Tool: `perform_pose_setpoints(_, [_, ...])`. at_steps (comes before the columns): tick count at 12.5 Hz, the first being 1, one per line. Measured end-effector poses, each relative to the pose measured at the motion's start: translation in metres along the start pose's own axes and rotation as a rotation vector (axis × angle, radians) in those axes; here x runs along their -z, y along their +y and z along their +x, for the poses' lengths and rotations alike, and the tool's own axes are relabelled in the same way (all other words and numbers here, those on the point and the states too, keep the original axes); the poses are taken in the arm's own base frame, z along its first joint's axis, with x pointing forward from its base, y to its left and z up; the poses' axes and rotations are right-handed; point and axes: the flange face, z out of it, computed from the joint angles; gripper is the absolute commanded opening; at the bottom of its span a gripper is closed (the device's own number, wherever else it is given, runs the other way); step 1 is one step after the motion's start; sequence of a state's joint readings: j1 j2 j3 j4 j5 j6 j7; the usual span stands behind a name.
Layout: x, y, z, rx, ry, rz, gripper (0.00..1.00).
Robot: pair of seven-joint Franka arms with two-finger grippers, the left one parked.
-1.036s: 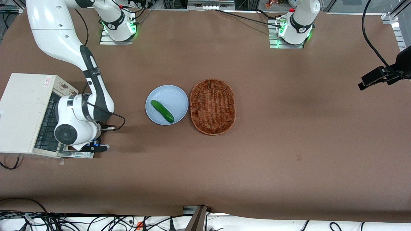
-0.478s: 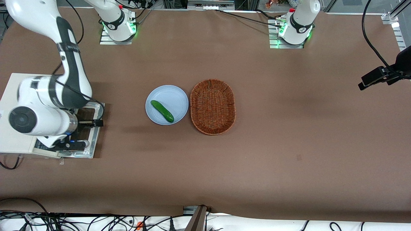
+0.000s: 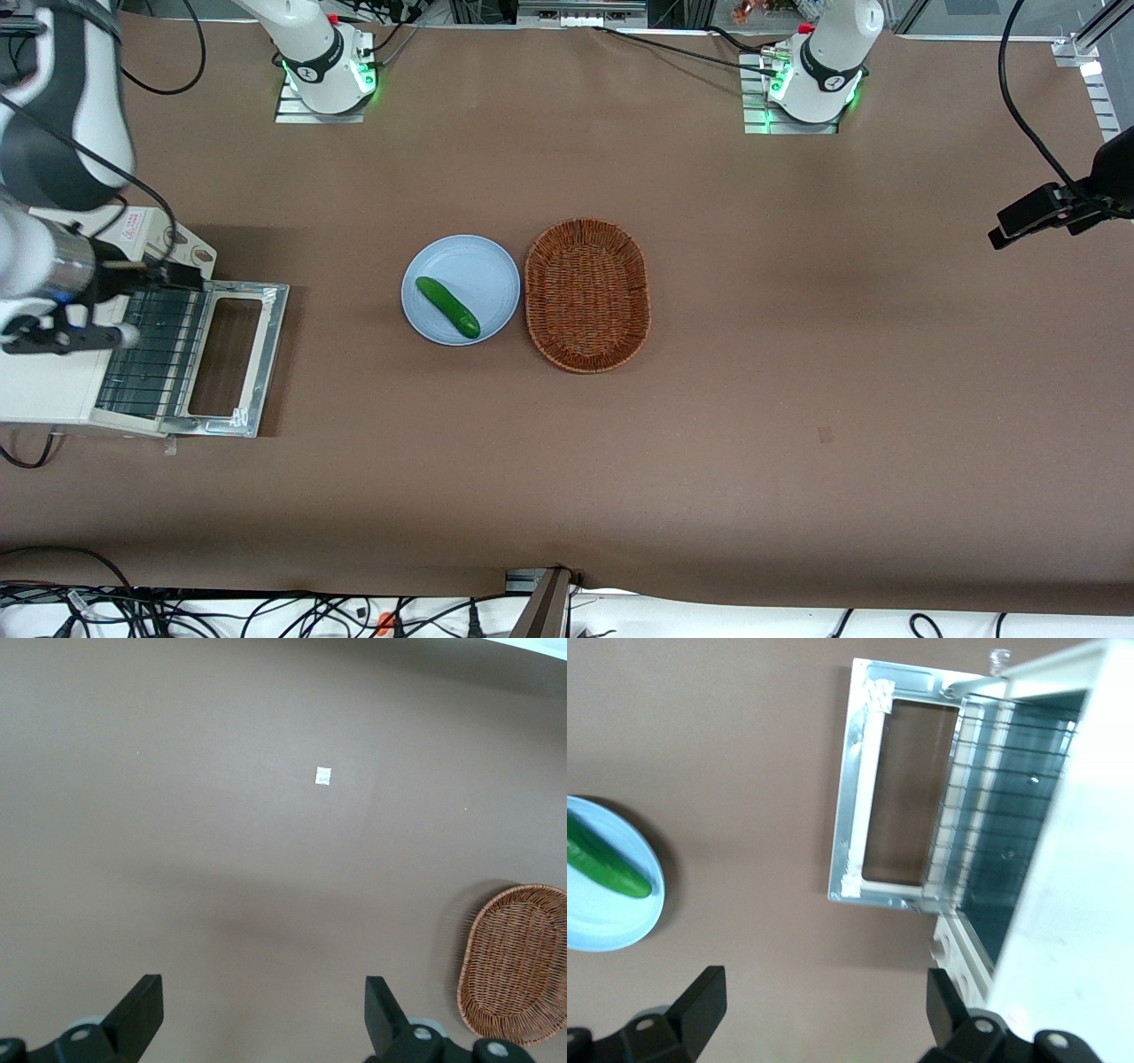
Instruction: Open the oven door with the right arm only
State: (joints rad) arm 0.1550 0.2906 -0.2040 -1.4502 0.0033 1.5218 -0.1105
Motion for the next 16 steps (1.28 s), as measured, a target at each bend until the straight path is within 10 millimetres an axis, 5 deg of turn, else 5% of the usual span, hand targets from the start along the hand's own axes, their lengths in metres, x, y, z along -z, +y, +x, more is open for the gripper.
perform_pose_setpoints(3, [0.044, 0.010, -0.044, -0.012, 0.000, 0.022, 1.00])
perform_pose_setpoints(6, [0.067, 0.031, -0.073, -0.039, 0.006, 0.046, 1.00])
perform_pose_setpoints(10, [0.076, 0.033, -0.092, -0.079, 0.002, 0.060, 1.00])
perform_pose_setpoints(16, [0.081, 0.030, -0.096, -0.086, 0.017, 0.056, 1.00])
